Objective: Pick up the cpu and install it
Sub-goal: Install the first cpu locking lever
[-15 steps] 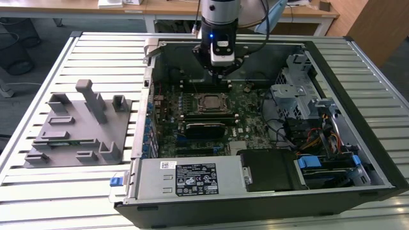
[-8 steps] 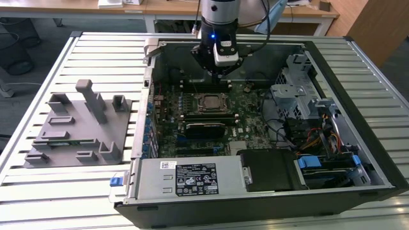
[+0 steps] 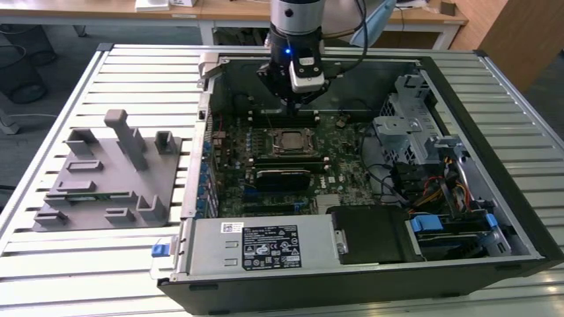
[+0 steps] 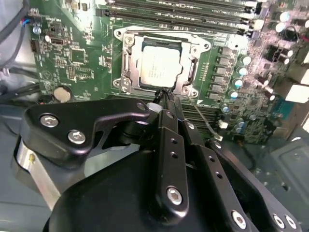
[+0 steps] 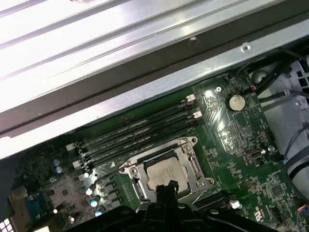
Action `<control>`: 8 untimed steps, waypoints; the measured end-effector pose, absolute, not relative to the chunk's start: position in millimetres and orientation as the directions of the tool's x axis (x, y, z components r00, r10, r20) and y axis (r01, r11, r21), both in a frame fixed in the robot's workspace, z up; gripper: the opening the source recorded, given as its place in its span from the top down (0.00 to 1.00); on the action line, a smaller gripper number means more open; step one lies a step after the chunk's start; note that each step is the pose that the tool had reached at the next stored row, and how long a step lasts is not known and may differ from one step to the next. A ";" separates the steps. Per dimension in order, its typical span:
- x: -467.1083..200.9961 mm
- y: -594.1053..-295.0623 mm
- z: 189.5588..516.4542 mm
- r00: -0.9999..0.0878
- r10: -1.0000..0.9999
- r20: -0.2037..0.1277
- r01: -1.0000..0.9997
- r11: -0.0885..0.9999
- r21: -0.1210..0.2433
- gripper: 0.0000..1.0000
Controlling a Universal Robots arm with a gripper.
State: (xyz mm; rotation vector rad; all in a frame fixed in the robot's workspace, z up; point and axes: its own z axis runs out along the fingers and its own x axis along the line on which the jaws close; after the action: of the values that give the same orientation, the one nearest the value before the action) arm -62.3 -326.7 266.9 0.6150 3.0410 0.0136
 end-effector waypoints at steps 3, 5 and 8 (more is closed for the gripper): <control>-62.4 -326.7 266.4 -0.940 0.339 -0.035 0.338 0.941 0.014 0.89; -62.3 -326.7 266.0 -0.952 0.305 -0.033 0.305 0.952 0.013 0.89; -62.4 -326.7 265.6 -0.966 0.258 -0.030 0.257 0.966 0.011 0.89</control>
State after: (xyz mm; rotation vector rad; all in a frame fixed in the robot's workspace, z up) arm -62.4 -326.7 265.6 0.4041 3.0837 0.0107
